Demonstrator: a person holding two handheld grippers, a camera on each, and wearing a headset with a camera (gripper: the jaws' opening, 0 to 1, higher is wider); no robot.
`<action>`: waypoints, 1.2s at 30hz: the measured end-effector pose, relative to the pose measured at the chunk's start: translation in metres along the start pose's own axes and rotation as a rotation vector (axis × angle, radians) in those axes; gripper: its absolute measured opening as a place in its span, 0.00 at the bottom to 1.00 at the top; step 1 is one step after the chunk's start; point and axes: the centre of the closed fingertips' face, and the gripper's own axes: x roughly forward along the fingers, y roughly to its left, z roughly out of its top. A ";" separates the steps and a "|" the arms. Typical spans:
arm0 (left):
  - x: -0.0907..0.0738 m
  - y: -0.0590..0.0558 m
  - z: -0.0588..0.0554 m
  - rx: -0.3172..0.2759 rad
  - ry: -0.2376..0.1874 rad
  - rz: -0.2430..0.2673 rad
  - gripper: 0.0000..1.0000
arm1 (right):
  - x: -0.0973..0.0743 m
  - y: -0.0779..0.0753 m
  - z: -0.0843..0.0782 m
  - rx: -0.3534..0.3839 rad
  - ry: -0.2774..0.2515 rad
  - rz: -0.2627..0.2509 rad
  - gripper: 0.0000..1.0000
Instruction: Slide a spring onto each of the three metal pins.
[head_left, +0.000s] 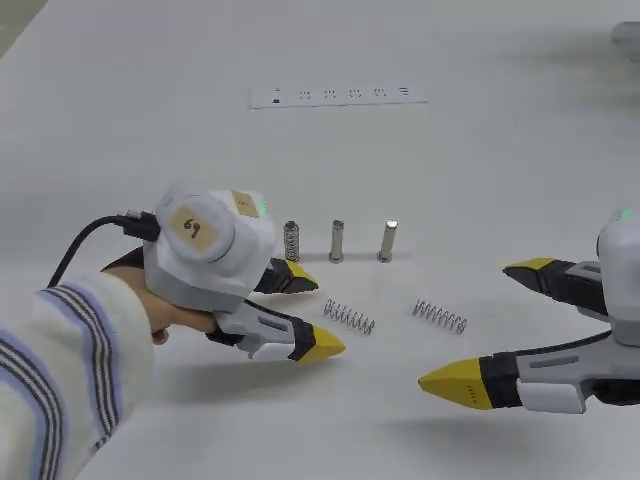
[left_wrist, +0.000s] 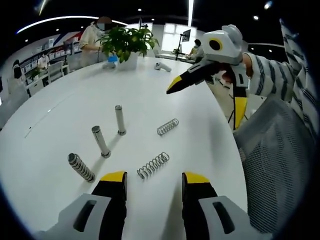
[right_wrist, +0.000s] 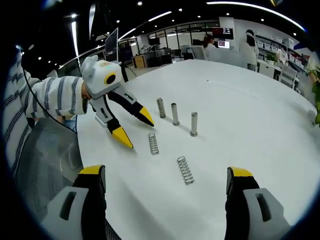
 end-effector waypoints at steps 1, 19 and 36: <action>0.001 0.000 0.000 0.004 0.005 -0.003 0.37 | 0.000 0.000 -0.001 0.001 0.000 0.000 0.99; 0.020 0.002 -0.007 0.130 0.093 -0.018 0.20 | 0.000 0.006 -0.004 0.012 0.007 0.014 0.97; 0.018 0.000 -0.009 0.139 0.101 -0.015 0.06 | -0.001 0.009 -0.007 0.004 0.009 0.024 0.95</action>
